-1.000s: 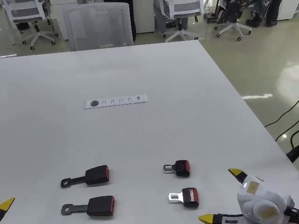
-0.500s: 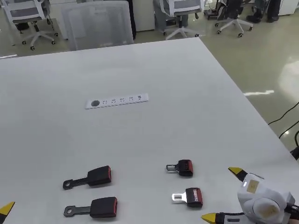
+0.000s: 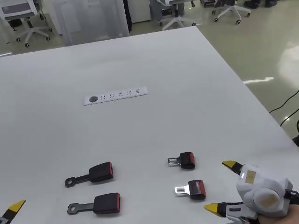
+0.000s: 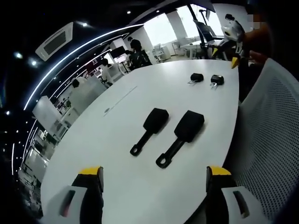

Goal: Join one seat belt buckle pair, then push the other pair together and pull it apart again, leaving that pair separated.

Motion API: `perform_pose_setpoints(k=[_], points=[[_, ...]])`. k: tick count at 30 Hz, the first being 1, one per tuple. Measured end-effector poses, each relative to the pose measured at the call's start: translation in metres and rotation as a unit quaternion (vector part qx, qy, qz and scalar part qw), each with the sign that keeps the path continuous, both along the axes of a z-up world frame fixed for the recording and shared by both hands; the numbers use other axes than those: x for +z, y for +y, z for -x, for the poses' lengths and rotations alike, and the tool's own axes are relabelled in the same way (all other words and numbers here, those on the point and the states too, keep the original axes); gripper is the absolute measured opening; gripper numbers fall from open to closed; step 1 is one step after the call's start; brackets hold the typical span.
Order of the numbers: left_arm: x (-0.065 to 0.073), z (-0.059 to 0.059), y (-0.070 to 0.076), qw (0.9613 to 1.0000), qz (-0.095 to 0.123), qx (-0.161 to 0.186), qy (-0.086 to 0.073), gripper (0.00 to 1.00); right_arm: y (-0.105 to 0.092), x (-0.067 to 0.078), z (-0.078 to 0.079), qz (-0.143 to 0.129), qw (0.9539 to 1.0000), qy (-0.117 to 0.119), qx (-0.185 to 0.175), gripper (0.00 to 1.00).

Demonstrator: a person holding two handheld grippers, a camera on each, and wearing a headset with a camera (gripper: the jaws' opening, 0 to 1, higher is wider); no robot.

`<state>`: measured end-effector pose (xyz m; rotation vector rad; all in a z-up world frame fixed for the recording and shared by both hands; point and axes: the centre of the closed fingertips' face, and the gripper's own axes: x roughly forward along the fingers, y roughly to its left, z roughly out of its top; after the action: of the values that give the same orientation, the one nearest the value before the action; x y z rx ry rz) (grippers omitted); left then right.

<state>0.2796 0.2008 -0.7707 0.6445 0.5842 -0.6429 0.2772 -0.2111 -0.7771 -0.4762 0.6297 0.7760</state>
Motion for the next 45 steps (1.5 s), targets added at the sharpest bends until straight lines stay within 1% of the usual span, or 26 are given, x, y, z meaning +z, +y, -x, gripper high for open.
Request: perform_pose_setpoints(k=[1,3,4,5,7,8,10,12,14,16,17,18,19,21,22,23,24,26,28,30,32,35,40,41,42,45], points=[[-0.003,0.0,-0.001,0.9999,-0.007,-0.002,0.012,0.92,0.001,-0.002,-0.001,0.005,1.0,0.003,0.002,0.76],[-0.003,-0.004,-0.011,0.9992,-0.019,-0.035,0.007,0.92,0.002,-0.005,-0.001,0.01,0.9999,0.008,0.009,0.77],[-0.009,-0.004,-0.012,0.9981,-0.037,-0.045,0.021,0.91,0.003,-0.006,-0.001,0.009,0.9998,0.013,0.012,0.74],[-0.011,-0.004,-0.012,0.9976,-0.044,-0.047,0.026,0.9,0.004,-0.006,-0.001,0.008,0.9998,0.017,0.012,0.72],[-0.016,-0.01,-0.017,0.9945,-0.071,-0.07,0.032,0.87,0.006,-0.011,0.004,-0.005,0.9985,0.054,0.002,0.68],[-0.019,-0.014,-0.018,0.9928,-0.085,-0.074,0.039,0.83,0.005,-0.012,0.0,-0.003,0.9988,0.049,0.003,0.65],[-0.021,-0.023,-0.026,0.993,-0.078,-0.074,0.047,0.76,0.006,-0.015,0.0,0.002,0.9988,0.046,0.014,0.63],[-0.02,-0.028,-0.037,0.9924,-0.071,-0.085,0.052,0.73,0.006,-0.018,-0.001,0.008,0.9987,0.045,0.022,0.62],[-0.024,-0.03,-0.049,0.9878,-0.081,-0.116,0.065,0.69,0.008,-0.021,0.0,0.018,0.9981,0.043,0.04,0.59],[-0.031,-0.028,-0.064,0.9829,-0.076,-0.139,0.094,0.63,0.008,-0.024,-0.001,0.033,0.9971,0.042,0.055,0.57],[-0.036,-0.025,-0.072,0.9789,-0.073,-0.153,0.115,0.62,0.009,-0.025,-0.002,0.036,0.9966,0.041,0.062,0.55],[-0.039,-0.028,-0.072,0.9769,-0.086,-0.16,0.112,0.62,0.01,-0.026,-0.002,0.04,0.9958,0.04,0.072,0.52],[-0.045,-0.03,-0.074,0.9726,-0.104,-0.174,0.113,0.64,0.009,-0.03,-0.002,0.046,0.9949,0.041,0.079,0.49],[-0.051,-0.025,-0.084,0.9669,-0.093,-0.19,0.142,0.62,0.01,-0.037,-0.004,0.051,0.9933,0.051,0.09,0.46],[-0.051,-0.025,-0.087,0.966,-0.094,-0.193,0.143,0.62,0.01,-0.039,-0.004,0.054,0.9928,0.052,0.094,0.45],[-0.054,-0.024,-0.089,0.9629,-0.099,-0.201,0.151,0.61,0.01,-0.041,-0.004,0.059,0.9913,0.06,0.101,0.44],[-0.057,-0.022,-0.092,0.9573,-0.106,-0.216,0.16,0.61,0.011,-0.044,-0.005,0.064,0.9899,0.066,0.108,0.42],[-0.062,-0.024,-0.094,0.9514,-0.114,-0.233,0.166,0.57,0.014,-0.046,-0.008,0.065,0.9889,0.064,0.117,0.39],[-0.066,-0.025,-0.095,0.9473,-0.122,-0.242,0.17,0.56,0.017,-0.052,-0.011,0.069,0.9872,0.069,0.126,0.39],[-0.07,-0.027,-0.098,0.9458,-0.121,-0.243,0.178,0.56,0.02,-0.054,-0.016,0.075,0.9856,0.069,0.135,0.4],[-0.074,-0.027,-0.101,0.9422,-0.12,-0.251,0.186,0.55,0.024,-0.057,-0.017,0.078,0.983,0.078,0.148,0.41],[-0.079,-0.026,-0.106,0.9323,-0.136,-0.279,0.186,0.53,0.028,-0.061,-0.021,0.087,0.9798,0.079,0.162,0.42],[-0.086,-0.031,-0.107,0.9255,-0.149,-0.287,0.197,0.48,0.027,-0.07,-0.024,0.096,0.9743,0.095,0.18,0.42],[-0.086,-0.029,-0.107,0.9221,-0.146,-0.293,0.206,0.46,0.027,-0.072,-0.024,0.097,0.973,0.099,0.185,0.42],[-0.085,-0.031,-0.11,0.923,-0.142,-0.294,0.204,0.45,0.026,-0.073,-0.024,0.098,0.9723,0.102,0.187,0.41],[-0.086,-0.032,-0.11,0.9198,-0.142,-0.301,0.208,0.42,0.024,-0.079,-0.018,0.102,0.9671,0.123,0.198,0.35]])
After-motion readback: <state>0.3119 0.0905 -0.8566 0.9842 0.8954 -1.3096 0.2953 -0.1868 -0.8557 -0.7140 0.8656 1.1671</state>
